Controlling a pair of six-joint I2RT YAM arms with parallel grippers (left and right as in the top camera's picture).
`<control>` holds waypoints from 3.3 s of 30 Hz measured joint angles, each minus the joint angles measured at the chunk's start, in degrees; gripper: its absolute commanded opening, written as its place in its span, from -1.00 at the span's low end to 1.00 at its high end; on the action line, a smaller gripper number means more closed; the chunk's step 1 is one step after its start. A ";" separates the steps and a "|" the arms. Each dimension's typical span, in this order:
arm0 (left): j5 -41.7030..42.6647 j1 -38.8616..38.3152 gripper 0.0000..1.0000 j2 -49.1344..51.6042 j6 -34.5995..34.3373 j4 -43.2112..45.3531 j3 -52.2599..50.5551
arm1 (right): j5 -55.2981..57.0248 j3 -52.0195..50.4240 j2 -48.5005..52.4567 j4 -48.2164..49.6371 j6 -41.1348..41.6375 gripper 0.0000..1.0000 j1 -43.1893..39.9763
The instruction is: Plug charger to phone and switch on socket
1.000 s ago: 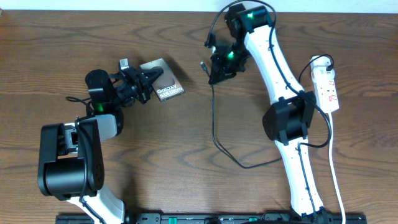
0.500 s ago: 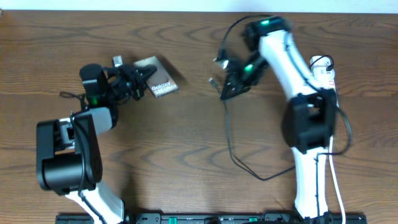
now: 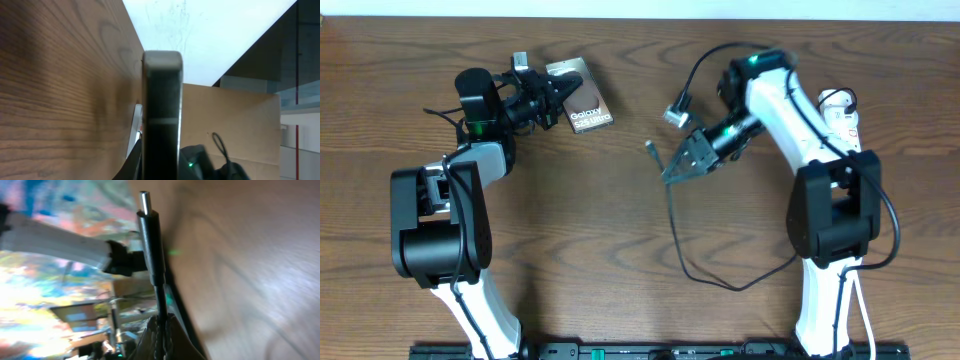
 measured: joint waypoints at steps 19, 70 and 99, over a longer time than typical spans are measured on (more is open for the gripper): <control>1.33 -1.53 -0.85 0.00 -0.24 0.02 0.00 | -13.73 -6.73 0.00 21.05 4.04 -0.97 7.61; 2.56 -2.03 -0.85 0.00 -3.28 6.05 0.00 | -22.60 -11.54 1.62 42.99 32.63 -0.97 6.91; 2.56 -2.10 -0.86 0.00 -1.90 6.03 0.00 | -22.69 -11.56 1.62 48.11 37.88 -0.98 7.21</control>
